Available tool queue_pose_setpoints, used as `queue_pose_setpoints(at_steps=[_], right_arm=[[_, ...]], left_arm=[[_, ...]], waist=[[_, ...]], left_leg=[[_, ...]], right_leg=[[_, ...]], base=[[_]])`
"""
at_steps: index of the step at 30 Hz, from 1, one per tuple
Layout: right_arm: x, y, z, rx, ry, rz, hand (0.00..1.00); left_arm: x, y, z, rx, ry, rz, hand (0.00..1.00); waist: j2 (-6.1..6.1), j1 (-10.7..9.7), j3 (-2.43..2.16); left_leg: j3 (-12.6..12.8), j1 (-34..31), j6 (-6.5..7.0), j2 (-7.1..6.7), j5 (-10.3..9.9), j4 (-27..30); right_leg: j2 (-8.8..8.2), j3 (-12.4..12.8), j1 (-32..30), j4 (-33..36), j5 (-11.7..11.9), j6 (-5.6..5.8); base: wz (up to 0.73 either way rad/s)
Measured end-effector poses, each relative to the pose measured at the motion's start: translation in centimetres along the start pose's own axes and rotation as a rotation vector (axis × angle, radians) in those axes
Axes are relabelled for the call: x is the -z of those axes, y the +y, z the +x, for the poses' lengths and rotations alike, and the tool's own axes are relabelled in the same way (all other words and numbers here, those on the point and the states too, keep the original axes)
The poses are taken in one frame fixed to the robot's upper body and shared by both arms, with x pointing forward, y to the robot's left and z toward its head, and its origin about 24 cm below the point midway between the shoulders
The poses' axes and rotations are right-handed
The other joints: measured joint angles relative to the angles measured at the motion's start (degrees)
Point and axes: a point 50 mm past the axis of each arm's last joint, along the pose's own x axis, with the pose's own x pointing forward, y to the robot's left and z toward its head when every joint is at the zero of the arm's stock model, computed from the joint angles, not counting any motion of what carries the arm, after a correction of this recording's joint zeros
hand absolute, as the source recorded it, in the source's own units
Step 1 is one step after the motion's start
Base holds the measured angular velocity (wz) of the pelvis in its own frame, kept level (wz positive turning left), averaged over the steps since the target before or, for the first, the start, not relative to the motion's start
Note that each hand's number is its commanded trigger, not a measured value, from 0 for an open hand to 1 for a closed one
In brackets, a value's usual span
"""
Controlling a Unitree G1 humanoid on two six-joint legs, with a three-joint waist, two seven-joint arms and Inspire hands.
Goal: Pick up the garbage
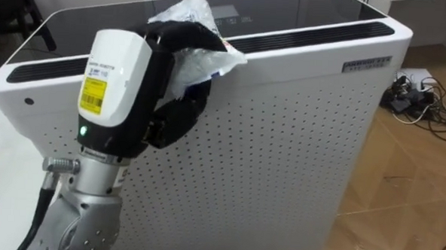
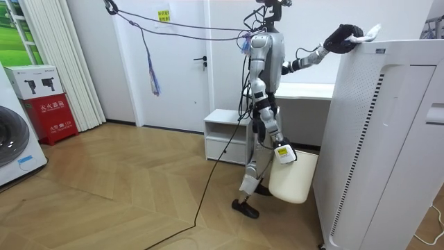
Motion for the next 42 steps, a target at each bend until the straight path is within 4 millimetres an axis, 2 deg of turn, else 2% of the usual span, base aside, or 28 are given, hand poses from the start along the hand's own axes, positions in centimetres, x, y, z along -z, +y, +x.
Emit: queue_pose_setpoints(at_steps=[12, 18, 24, 26, 28, 32, 36, 38, 42], right_arm=[[0.3, 0.0, -0.1, -0.001, 0.009, 0.003, 1.0], [0.2, 0.3, 0.0, -0.01, 0.005, -0.008, 1.0], [-0.7, 0.9, 0.3, -0.031, -0.02, -0.036, 1.0], [-0.7, 1.0, 0.3, -0.039, -0.02, -0.05, 1.0], [-0.7, 1.3, 0.3, -0.048, -0.019, -0.061, 1.0], [-1.3, 2.0, 0.5, -0.057, -0.046, -0.066, 1.0], [-1.4, 2.2, 0.5, -0.064, -0.049, -0.072, 1.0], [-1.1, 2.4, 0.5, -0.073, -0.034, -0.088, 1.0], [-1.1, 2.6, 0.5, -0.078, -0.034, -0.088, 1.0]], left_arm=[[-0.1, 0.1, 0.0, 0.0, 0.001, -0.013, 1.0], [-0.7, 0.7, 0.3, -0.043, 0.026, -0.233, 1.0], [-2.1, 1.4, 0.9, -0.062, 0.053, -0.678, 1.0], [-3.3, 1.5, 1.1, -0.015, 0.016, -0.871, 1.0], [-3.7, 1.1, 1.1, 0.027, 0.016, -1.043, 1.0], [-4.6, 0.7, 1.3, 0.095, -0.018, -1.362, 1.0], [-5.6, 0.6, 1.4, 0.172, -0.093, -1.531, 1.0], [-6.2, 0.3, 1.3, 0.227, -0.121, -1.67, 1.0], [-6.6, 0.2, 1.2, 0.297, -0.18, -1.816, 1.0]], waist=[[0.0, 0.46, -0.04], [-0.51, 1.23, -0.17], [-1.01, 0.91, -0.32], [-1.7, 1.13, -0.17], [-2.15, 1.06, -0.17], [-2.46, 0.17, -0.24], [-2.35, 0.18, -0.3], [-2.31, 0.09, -0.31], [-1.9, 0.04, -0.41]], left_leg=[[-0.25, 0.79, -0.28, 0.0, 0.21, -0.47], [-0.28, 0.4, -0.29, -0.03, 0.22, -0.68], [-0.44, -0.63, -0.29, -0.1, 0.22, -0.1], [-0.52, -0.61, -0.29, -0.1, 0.22, -0.07], [-0.48, -0.3, -0.29, -0.09, 0.22, -0.1], [-0.71, -1.53, -0.28, -0.01, 0.21, 0.58], [-0.76, -3.32, -0.16, 0.16, 0.13, 1.85], [-0.96, -3.5, -0.14, 0.16, 0.11, 2.07], [-0.81, -3.46, -0.14, 0.26, 0.11, 2.14]], right_leg=[[0.02, -0.68, 0.94, -0.55, 0.01, -0.01], [0.0, -0.84, 0.45, -0.62, 0.01, -0.01], [-0.15, -1.26, -0.07, -0.63, 0.01, -0.01], [-0.14, -1.26, 0.16, -0.66, 0.01, -0.01], [-0.14, -1.31, 0.45, -0.7, 0.01, -0.01], [-0.07, -1.61, -0.25, -0.4, 0.07, -0.08], [-0.07, -1.83, -1.79, 0.54, 0.08, -0.11], [-0.13, -2.17, -1.94, 0.76, 0.1, -0.12], [-0.13, -2.07, -2.26, 1.15, 0.1, -0.12]], base=[[0.01], [0.0], [0.03], [0.02], [0.0], [0.03], [0.02], [0.04], [-0.02]])
